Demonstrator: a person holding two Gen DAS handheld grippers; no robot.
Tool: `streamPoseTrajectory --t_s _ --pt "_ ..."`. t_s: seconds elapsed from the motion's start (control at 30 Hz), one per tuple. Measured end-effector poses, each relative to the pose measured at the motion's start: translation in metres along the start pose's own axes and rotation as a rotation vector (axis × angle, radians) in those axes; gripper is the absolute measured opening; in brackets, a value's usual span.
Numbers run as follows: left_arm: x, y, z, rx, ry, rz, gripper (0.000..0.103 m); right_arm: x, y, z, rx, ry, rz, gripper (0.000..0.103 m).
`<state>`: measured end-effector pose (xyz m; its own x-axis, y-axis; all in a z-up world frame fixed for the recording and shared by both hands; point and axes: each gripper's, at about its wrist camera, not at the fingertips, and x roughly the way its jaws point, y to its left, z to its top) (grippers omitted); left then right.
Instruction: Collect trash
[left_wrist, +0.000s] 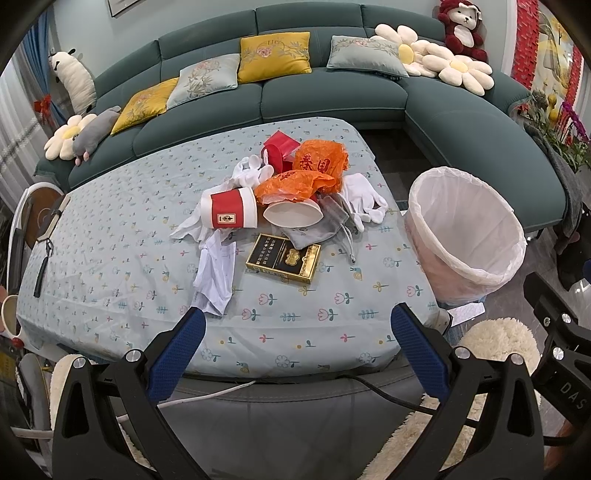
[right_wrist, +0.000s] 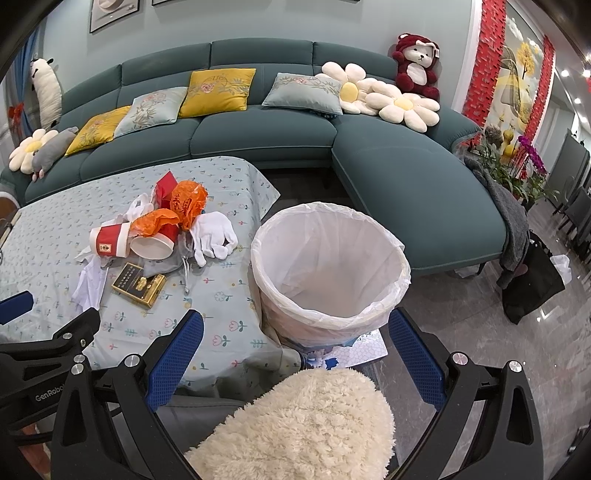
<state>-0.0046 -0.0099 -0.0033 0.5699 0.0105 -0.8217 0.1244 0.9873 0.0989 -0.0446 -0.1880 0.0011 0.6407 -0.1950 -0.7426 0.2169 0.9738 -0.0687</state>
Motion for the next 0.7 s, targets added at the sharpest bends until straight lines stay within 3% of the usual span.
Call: streamPoseTrajectory --t_s 0.7 --pt "-0.0034 0.0038 0.0033 -0.015 -0.028 -0.024 0.096 -0.0011 0.0025 0.0031 0.001 -0.003 -0.001 0.096"
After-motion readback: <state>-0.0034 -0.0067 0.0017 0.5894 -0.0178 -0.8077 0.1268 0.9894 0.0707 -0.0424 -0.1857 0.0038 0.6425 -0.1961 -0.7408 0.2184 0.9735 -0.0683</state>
